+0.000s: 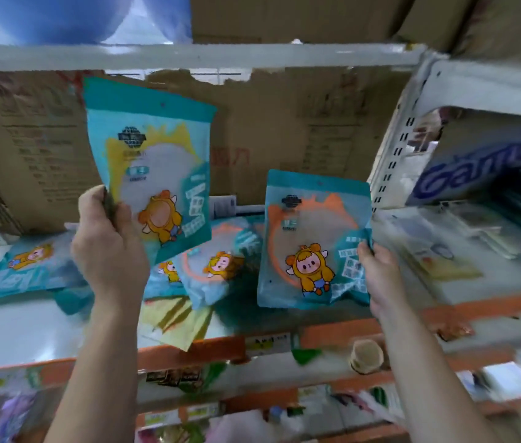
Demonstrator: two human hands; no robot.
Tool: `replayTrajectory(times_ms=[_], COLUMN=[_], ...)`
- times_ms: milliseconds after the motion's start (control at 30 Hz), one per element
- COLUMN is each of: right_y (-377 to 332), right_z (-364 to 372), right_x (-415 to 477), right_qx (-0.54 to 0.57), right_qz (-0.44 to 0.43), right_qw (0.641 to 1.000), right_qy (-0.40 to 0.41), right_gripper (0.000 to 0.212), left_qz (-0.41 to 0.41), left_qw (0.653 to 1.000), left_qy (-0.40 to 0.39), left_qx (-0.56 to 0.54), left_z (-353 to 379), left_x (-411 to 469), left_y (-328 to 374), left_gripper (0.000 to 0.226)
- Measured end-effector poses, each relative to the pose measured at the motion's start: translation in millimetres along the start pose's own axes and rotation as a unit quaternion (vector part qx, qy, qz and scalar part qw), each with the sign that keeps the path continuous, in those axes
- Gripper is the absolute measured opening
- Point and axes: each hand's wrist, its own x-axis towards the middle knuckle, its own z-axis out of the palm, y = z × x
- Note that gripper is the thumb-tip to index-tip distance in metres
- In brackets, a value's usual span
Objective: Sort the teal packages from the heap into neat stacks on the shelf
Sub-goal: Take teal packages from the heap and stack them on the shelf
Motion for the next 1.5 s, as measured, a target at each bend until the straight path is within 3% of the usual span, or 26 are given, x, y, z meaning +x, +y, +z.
replayTrajectory(times_ms=[233, 467, 767, 1133, 1267, 1500], right_y=[15, 18, 31, 26, 25, 39], right_z=[-131, -265, -390, -496, -528, -575], right_x=[11, 27, 63, 160, 202, 252], right_qx=[0.005, 0.000, 0.032, 0.102, 0.112, 0.134], right_qz=[0.027, -0.010, 0.030, 0.021, 0.035, 0.058], right_qw=[0.999, 0.997, 0.988, 0.974, 0.970, 0.964], right_qy=[0.032, 0.075, 0.150, 0.200, 0.212, 0.221], right_gripper=[0.025, 0.020, 0.018, 0.018, 0.024, 0.036], left_qz=[-0.088, -0.124, -0.236, -0.309, -0.290, -0.335], left_qw=[0.984, 0.947, 0.867, 0.794, 0.798, 0.793], left_qy=[-0.106, -0.211, -0.318, -0.351, -0.367, -0.353], left_qx=[-0.114, -0.208, -0.302, -0.389, -0.380, -0.367], left_z=[71, 148, 232, 368, 413, 467], left_x=[-78, -180, -261, -297, -298, -306], left_y=[86, 176, 271, 371, 399, 432], left_gripper=[0.014, 0.005, 0.004, 0.007, 0.015, 0.014])
